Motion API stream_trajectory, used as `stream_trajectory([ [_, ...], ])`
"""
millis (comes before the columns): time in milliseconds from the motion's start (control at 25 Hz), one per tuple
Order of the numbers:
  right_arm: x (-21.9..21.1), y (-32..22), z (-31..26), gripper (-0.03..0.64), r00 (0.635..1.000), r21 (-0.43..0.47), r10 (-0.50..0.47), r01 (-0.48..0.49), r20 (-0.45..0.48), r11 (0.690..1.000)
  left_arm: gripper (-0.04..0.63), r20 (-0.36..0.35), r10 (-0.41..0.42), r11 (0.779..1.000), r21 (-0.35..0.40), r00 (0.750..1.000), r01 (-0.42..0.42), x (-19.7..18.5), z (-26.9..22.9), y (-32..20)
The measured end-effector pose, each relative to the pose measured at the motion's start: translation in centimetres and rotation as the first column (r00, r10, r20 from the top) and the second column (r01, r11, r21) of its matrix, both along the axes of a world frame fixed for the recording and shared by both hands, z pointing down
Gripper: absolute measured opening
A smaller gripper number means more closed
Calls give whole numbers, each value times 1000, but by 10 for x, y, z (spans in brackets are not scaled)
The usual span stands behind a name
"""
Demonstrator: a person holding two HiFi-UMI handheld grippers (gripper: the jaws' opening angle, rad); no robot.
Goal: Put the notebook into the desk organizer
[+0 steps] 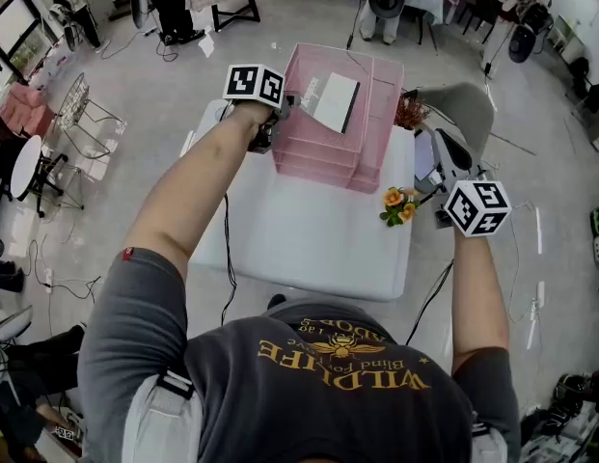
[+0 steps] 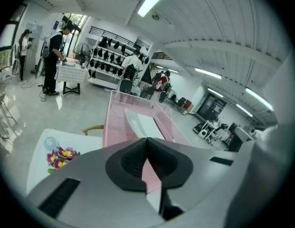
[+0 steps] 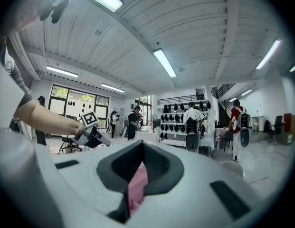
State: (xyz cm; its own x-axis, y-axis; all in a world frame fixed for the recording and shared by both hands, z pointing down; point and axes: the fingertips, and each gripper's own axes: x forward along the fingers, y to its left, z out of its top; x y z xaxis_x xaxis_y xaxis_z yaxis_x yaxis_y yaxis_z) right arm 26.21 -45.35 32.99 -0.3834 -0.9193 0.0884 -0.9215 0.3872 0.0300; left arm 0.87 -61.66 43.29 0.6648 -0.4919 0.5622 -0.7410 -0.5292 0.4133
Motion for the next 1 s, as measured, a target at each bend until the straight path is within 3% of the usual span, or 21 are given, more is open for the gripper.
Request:
stream_trajectory([
  [200, -5, 3, -1, -1, 1000, 3, -11, 11, -2, 1000, 46, 167, -42, 996, 81, 985, 29, -5, 7, 5],
  [320, -6, 4, -1, 0, 1000, 4, -15, 15, -5, 1000, 241, 230, -53, 990, 139, 972, 21, -3, 2, 6],
  [400, -6, 5, -1, 0, 1000, 3, -17, 17, -5, 1000, 270, 247, -61, 984, 178, 967, 16, -2, -5, 7],
  [600, -5, 9, -3, 0, 1000, 11, -18, 18, -10, 1000, 279, 208, -33, 960, 278, 978, -26, 11, -31, 21],
  [800, -3, 13, -12, 0, 1000, 20, -25, 25, -19, 999, 275, 113, 57, 899, 425, 992, -100, 31, -75, 56],
  [1000, 4, 22, -13, 0, 1000, 25, -23, 24, -18, 999, 260, 46, 101, 853, 510, 994, -111, 34, -90, 102],
])
